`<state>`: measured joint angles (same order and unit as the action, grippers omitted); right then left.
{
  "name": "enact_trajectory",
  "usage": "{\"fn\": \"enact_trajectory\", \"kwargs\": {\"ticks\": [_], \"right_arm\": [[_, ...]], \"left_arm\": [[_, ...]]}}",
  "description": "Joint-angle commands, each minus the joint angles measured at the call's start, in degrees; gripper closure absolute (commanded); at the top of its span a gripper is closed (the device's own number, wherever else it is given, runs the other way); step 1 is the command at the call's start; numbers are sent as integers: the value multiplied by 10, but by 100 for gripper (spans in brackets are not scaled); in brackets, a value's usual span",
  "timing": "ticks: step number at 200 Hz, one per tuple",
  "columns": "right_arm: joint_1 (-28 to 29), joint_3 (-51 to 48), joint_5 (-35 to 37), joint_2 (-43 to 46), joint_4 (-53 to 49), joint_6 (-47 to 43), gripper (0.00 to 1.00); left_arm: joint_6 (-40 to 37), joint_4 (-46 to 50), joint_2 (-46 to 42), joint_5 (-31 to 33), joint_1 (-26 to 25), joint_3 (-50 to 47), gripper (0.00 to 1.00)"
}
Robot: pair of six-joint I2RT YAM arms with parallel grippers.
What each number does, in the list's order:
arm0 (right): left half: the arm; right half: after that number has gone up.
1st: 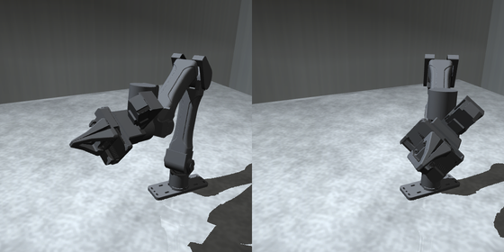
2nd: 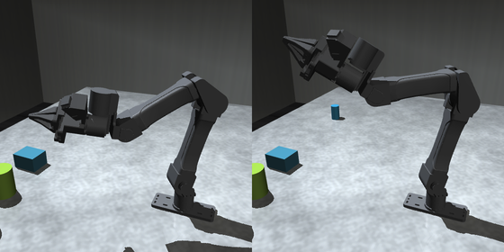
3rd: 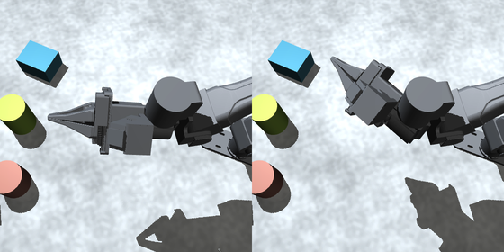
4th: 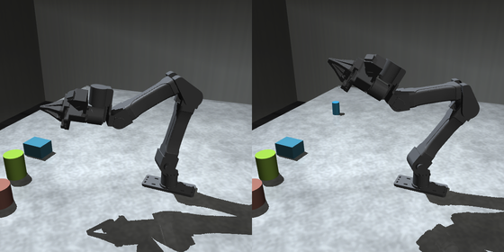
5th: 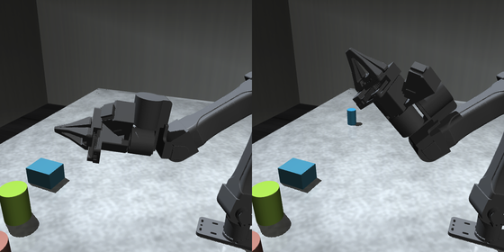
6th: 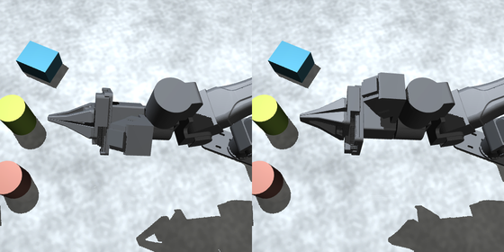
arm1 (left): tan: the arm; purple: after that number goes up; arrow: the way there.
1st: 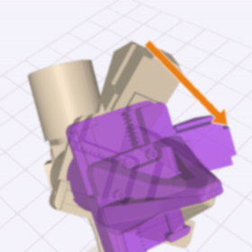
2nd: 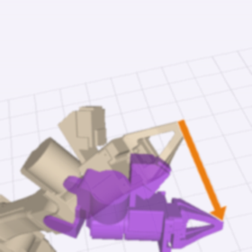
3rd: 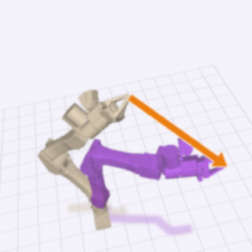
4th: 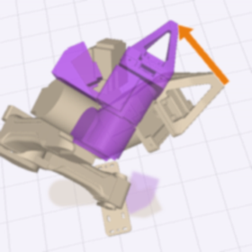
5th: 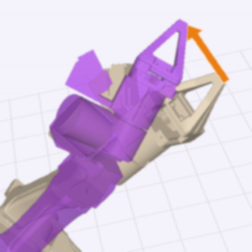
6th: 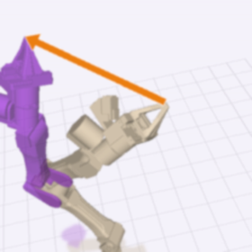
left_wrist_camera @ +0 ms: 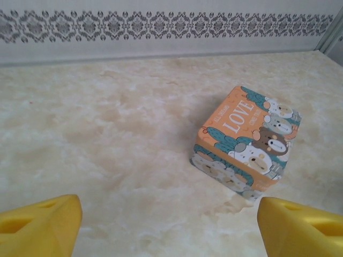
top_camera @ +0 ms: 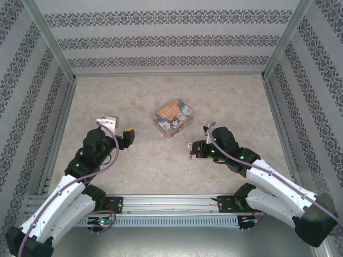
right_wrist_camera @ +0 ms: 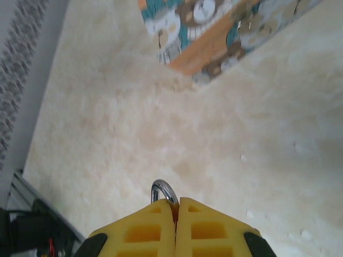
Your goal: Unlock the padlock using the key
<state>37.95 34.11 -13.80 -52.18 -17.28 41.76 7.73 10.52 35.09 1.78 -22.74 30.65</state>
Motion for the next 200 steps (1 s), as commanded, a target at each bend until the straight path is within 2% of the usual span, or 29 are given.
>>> {"fn": "enact_trajectory", "kwargs": {"ticks": [1,29,86,112,200], "right_arm": [[24,39,-1,-41,-106,14,100],[52,54,-17,-103,-129,48,100],[113,31,12,-166,-117,91,100],[123,17,17,-181,-99,100,100],[128,19,-6,-260,-34,100,100]], "left_arm": [[-96,27,-43,14,5,-24,13],[-111,8,-66,37,5,-37,7],[-120,28,-63,62,5,-29,5],[-119,36,-64,88,5,-27,4],[-113,45,-64,101,5,-28,3]]}}
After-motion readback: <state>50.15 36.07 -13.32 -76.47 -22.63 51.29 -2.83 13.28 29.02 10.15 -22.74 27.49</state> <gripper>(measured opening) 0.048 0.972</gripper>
